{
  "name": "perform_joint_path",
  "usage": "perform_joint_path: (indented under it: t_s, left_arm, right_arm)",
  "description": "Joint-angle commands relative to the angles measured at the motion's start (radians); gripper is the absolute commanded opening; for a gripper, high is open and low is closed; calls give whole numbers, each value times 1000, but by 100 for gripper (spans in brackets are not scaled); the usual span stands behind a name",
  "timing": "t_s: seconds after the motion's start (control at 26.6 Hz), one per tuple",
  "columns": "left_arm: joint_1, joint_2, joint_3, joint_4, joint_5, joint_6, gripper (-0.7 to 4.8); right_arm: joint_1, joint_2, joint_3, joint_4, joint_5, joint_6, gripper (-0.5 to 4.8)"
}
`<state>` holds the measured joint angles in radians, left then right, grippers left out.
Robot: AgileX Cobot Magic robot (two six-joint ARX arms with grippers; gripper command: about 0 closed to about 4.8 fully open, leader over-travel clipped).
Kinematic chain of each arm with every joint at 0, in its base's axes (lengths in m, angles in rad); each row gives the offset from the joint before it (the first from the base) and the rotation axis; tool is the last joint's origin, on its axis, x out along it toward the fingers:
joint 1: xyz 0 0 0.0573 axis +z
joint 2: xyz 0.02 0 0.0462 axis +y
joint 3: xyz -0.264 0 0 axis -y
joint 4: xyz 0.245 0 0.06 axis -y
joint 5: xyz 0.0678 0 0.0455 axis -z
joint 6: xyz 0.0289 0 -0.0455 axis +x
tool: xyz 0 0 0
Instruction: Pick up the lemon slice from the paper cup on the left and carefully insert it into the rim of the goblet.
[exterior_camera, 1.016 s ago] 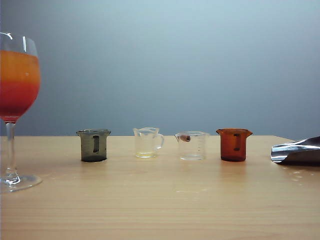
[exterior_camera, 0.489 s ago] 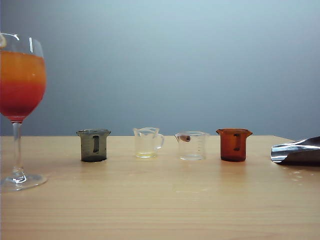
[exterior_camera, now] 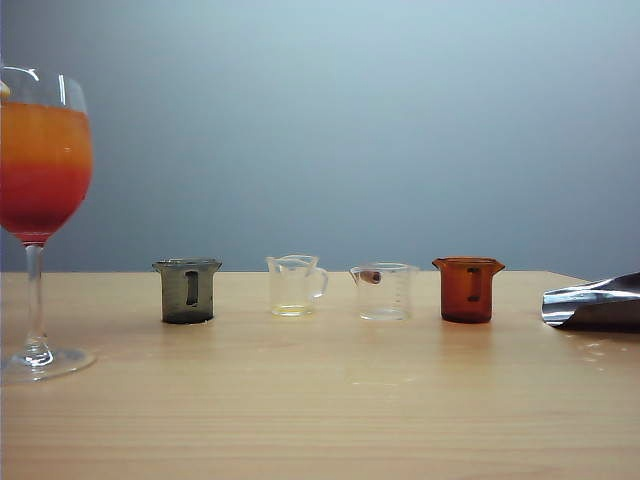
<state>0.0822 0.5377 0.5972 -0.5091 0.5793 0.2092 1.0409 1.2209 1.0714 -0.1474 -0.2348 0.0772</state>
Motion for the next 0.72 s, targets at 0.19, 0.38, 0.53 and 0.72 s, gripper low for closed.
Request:
perform_joint_path:
  t_s: [0.19, 0.38, 0.53, 0.72]
  left_arm:
    - [1, -2, 14, 36, 11, -1, 198]
    - [1, -2, 41, 36, 11, 0, 247]
    - [1, -2, 53, 39, 11, 0, 247]
    - [1, -2, 55, 42, 7, 0, 247]
  right_arm:
    - [0, -4, 3, 17, 13, -3, -7]
    - [0, -4, 3, 18, 16, -3, -7]
    - [0, -4, 3, 18, 16, -3, -7]
    - [0, -4, 3, 17, 16, -3, -7]
